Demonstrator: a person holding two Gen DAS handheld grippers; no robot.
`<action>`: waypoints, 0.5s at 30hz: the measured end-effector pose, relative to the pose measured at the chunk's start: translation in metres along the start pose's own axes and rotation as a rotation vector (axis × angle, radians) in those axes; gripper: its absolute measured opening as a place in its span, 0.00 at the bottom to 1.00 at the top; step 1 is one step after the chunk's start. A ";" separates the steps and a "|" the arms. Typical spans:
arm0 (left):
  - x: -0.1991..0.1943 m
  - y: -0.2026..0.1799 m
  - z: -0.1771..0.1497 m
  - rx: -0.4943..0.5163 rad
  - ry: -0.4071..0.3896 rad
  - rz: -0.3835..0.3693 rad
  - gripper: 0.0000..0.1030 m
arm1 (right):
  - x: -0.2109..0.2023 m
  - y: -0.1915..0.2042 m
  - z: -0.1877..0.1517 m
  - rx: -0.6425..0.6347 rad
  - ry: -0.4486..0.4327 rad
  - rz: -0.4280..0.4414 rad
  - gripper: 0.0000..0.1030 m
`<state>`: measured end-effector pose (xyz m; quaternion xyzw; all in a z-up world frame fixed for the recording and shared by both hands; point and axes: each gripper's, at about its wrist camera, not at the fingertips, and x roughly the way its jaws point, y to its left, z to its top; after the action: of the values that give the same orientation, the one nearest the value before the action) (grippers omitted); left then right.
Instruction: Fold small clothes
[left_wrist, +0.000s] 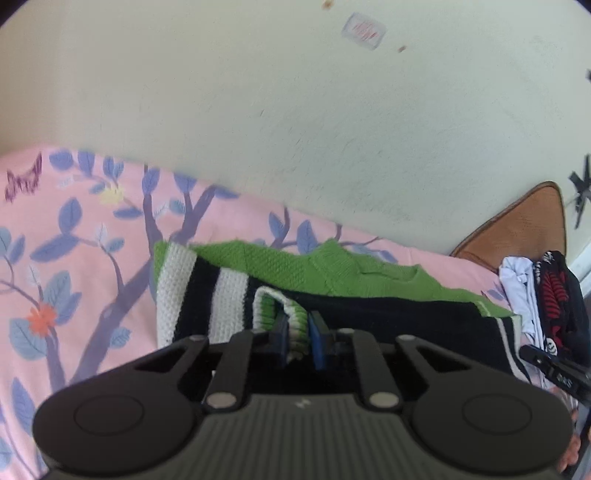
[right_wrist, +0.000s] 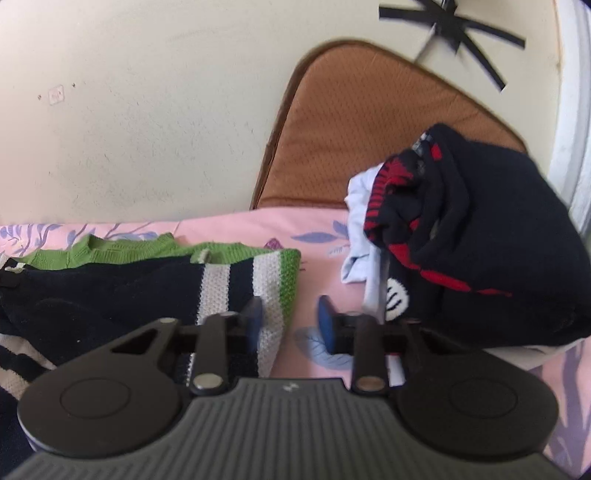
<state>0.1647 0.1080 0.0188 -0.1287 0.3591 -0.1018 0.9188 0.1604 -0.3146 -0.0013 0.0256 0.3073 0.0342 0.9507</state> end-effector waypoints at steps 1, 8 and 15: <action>-0.011 -0.002 -0.002 0.020 -0.027 0.005 0.11 | 0.002 0.000 0.002 0.002 -0.004 0.002 0.12; -0.030 0.002 -0.033 0.020 -0.031 0.051 0.11 | 0.006 0.020 0.005 -0.110 -0.012 -0.018 0.15; -0.016 0.005 -0.035 0.011 0.018 0.082 0.15 | 0.013 0.019 0.000 -0.047 0.058 0.142 0.14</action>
<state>0.1294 0.1112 0.0028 -0.1077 0.3716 -0.0671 0.9197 0.1702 -0.2951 -0.0071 0.0239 0.3313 0.1093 0.9369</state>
